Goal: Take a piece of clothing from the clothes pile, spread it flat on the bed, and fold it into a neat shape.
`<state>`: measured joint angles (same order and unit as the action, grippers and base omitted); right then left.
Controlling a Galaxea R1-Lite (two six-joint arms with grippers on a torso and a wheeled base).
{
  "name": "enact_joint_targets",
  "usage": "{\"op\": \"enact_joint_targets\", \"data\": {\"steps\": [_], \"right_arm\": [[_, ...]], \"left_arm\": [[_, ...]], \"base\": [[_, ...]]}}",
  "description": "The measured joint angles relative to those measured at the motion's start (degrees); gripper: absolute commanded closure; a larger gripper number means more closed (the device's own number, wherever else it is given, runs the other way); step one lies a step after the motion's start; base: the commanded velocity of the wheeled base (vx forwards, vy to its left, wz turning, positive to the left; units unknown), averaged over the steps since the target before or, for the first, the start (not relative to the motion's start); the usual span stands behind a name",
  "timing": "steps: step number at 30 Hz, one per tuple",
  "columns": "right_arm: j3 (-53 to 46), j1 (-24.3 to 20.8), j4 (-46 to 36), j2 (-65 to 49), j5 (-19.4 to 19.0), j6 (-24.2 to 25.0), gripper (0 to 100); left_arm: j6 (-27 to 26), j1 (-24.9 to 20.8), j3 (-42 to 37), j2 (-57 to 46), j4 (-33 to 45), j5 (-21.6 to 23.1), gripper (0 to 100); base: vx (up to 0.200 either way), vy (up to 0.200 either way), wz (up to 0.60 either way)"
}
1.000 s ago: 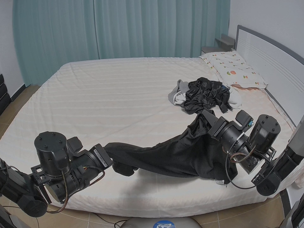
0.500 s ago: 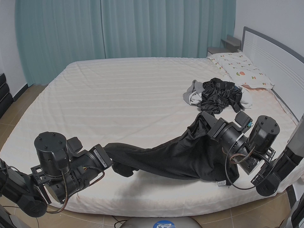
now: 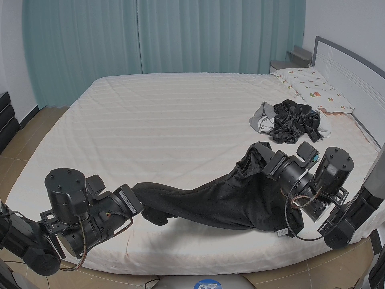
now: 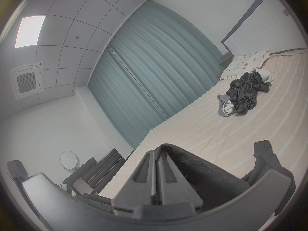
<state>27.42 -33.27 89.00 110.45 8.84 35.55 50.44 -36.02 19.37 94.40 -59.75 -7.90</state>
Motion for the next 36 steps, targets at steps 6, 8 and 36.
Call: {"op": "enact_joint_targets", "data": {"steps": [6, 8, 36], "right_arm": [[0.4, 1.2, 0.0, 1.9, -0.9, -0.1, 100], [0.7, 1.6, 0.0, 2.6, -1.1, -0.1, 100], [-14.5, 0.8, -6.9, -23.9, -1.0, -1.0, 100]], "left_arm": [[0.0, -0.1, 0.1, 0.5, 0.0, 0.2, 100], [0.1, 0.0, 0.4, 0.9, 0.0, 0.1, 100], [-3.4, -4.9, 4.2, -9.4, 13.5, -3.4, 100]], "base": [[-0.067, 0.000, 0.00], [-0.200, 0.000, 0.00], [-0.121, 0.000, 0.00]]}}
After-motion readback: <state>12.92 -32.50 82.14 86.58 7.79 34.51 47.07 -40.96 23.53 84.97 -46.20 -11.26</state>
